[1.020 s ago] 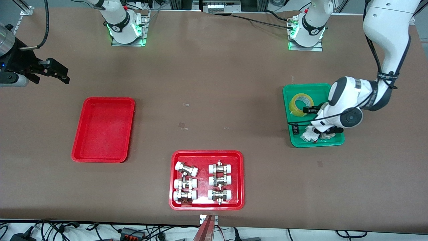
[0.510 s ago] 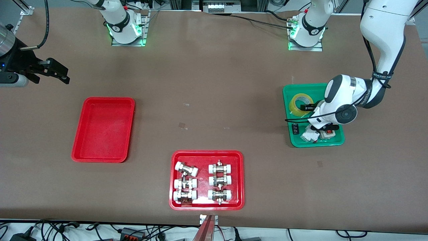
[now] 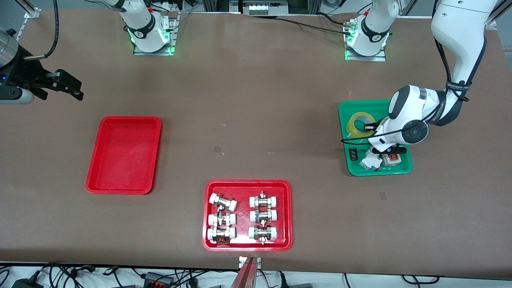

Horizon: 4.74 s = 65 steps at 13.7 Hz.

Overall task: Left arm passes tape to right arm into tray
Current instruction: 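Grasp the yellow tape roll with the left gripper and lift it, then carry the tape with the left gripper while the right gripper reaches toward it, then grasp the tape with the right gripper beside the left gripper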

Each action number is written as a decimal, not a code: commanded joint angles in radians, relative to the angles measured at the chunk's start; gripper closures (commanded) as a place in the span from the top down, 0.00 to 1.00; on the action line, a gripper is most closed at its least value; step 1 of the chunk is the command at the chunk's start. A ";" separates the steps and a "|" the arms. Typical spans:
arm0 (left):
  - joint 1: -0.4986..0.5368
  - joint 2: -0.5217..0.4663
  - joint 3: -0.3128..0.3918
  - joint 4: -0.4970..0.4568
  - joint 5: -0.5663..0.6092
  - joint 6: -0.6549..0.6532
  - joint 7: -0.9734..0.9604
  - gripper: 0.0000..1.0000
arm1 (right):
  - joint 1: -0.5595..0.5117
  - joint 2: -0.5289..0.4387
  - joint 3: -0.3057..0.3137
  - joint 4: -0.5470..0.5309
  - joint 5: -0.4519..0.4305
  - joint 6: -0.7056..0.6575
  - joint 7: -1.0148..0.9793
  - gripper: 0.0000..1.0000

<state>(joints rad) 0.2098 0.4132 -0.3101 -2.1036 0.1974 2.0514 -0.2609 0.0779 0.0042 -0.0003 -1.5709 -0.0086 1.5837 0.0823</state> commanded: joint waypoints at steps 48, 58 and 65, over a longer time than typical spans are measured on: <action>-0.517 0.279 -0.132 0.760 -0.785 0.297 -0.848 0.00 | 0.276 0.487 0.022 0.042 0.912 0.578 -0.269 1.00; -0.506 0.280 -0.132 0.761 -0.788 0.294 -0.836 0.24 | 0.273 0.494 0.023 0.061 0.912 0.575 -0.325 0.00; -0.313 0.216 -0.121 0.845 -0.741 -0.183 -0.481 1.00 | 0.266 0.491 0.017 0.091 0.901 0.564 -0.245 0.00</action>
<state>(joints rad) -0.1736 0.6634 -0.4380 -1.3011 -0.5579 2.0743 -0.8771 0.3502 0.4852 0.0216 -1.5135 0.8819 2.1579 -0.1882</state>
